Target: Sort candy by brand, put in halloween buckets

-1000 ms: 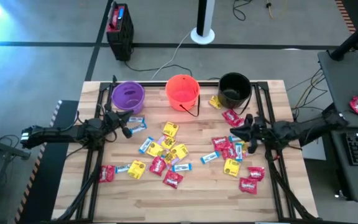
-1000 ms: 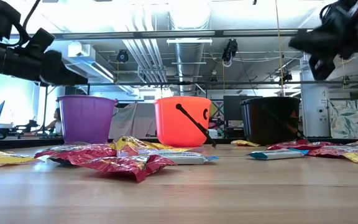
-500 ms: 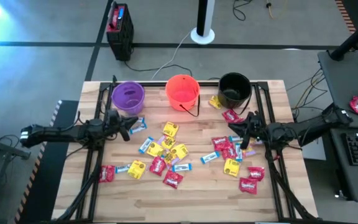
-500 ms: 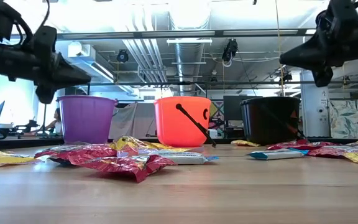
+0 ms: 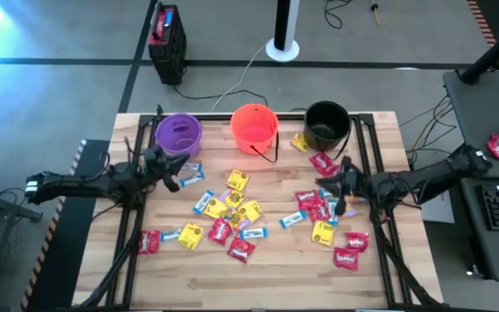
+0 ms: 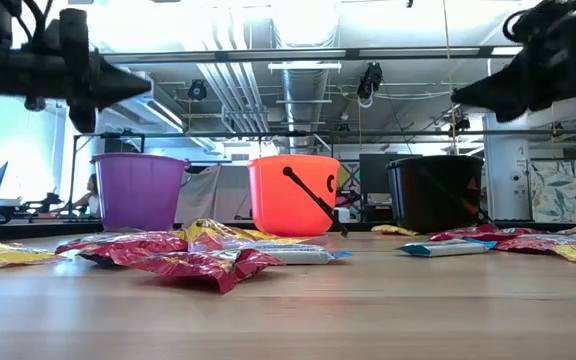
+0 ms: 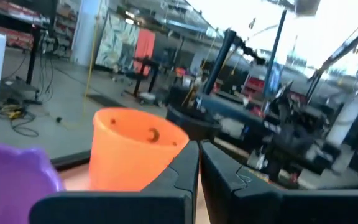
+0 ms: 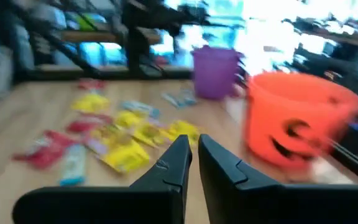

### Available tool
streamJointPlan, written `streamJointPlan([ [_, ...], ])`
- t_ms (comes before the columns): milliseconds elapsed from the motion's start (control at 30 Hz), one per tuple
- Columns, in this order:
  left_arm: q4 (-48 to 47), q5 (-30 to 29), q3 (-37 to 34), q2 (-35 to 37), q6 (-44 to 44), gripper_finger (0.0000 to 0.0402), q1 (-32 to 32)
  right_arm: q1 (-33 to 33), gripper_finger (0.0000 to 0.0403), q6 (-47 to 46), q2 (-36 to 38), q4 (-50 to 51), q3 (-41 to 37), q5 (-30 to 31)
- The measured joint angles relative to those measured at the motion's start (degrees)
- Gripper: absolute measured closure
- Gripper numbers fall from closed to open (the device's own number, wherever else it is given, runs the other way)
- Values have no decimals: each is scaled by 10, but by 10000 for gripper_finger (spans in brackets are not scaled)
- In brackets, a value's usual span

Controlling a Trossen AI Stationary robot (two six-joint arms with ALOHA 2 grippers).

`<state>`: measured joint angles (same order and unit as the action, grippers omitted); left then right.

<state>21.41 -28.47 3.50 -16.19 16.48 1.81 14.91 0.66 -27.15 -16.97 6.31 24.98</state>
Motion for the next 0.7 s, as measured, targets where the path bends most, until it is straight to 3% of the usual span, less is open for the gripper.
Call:
streamJointPlan([
  [100,38,-39,24,-5,32,402,4,7,374,-11,-4,-17,15,5],
  [333,37,69,72,-32,92,402,2,17,374,-93,-42,175,136,9],
  [533,-25,83,65,-83,297,402,-6,17,374,-196,-95,363,229,33],
  [700,-20,85,65,-145,332,402,-23,17,374,-217,-137,451,279,31],
])
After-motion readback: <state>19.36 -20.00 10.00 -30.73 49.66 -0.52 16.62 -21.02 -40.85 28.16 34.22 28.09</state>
